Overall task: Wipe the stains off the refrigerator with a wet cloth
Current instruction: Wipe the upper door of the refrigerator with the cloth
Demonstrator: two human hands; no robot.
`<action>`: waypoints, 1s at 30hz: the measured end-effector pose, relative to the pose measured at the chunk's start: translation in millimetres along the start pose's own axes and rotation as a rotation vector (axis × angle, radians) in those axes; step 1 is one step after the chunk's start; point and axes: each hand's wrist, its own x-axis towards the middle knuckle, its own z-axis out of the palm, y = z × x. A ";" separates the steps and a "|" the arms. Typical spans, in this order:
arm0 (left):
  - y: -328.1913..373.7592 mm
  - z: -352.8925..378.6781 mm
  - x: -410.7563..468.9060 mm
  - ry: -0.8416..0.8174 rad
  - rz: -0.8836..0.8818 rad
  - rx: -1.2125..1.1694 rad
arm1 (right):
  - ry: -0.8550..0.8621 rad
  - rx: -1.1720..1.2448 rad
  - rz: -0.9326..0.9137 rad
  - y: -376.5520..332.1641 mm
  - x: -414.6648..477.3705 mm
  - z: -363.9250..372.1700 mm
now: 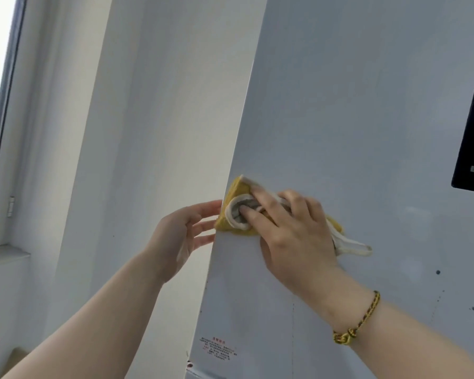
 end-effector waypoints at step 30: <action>0.5 8.2 -11.7 0.018 0.076 0.229 | 0.009 -0.022 0.014 -12.7 -22.0 4.5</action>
